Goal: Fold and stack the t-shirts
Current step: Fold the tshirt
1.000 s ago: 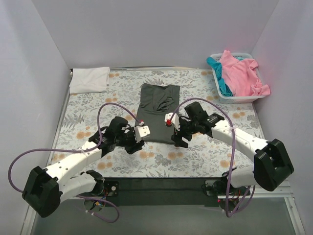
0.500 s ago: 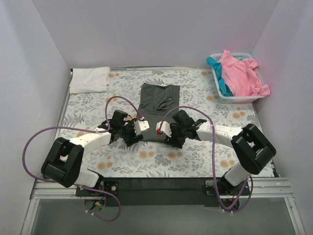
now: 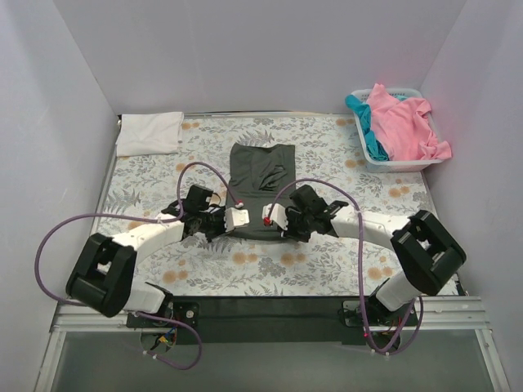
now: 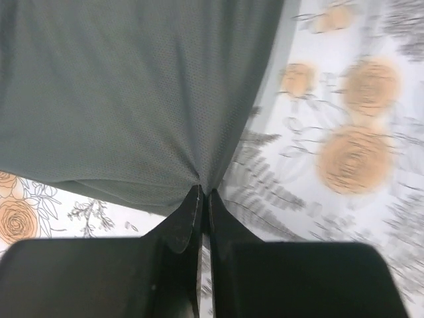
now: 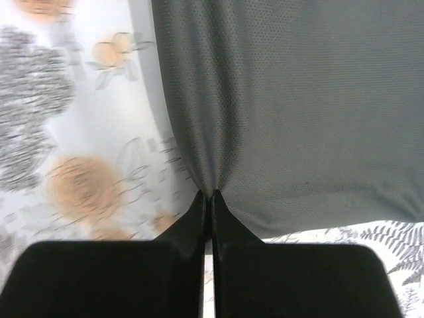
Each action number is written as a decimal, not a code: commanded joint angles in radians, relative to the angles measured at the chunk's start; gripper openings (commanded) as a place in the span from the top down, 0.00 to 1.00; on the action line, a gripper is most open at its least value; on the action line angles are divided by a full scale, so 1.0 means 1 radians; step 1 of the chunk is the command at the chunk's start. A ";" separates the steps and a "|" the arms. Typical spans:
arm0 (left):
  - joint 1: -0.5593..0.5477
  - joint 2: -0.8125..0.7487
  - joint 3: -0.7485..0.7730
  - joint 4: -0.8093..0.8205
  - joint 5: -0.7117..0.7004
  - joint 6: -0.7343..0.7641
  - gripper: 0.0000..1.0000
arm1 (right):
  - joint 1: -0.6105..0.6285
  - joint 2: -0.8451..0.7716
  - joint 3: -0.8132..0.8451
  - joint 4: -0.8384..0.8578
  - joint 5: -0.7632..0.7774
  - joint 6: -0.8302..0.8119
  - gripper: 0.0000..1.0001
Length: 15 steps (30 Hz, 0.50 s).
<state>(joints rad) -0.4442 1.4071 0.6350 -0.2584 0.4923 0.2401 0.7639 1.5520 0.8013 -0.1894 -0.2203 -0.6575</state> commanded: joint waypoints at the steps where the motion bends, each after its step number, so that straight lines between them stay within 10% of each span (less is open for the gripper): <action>1: -0.008 -0.161 -0.011 -0.229 0.089 0.025 1.00 | 0.008 -0.128 -0.010 -0.169 -0.089 -0.001 0.99; 15: -0.053 -0.556 0.077 -0.693 0.200 -0.061 1.00 | 0.022 -0.378 0.090 -0.412 -0.211 -0.037 0.99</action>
<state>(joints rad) -0.4999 0.8711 0.6498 -0.8280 0.6975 0.2131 0.8082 1.2163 0.8082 -0.5297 -0.4549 -0.6624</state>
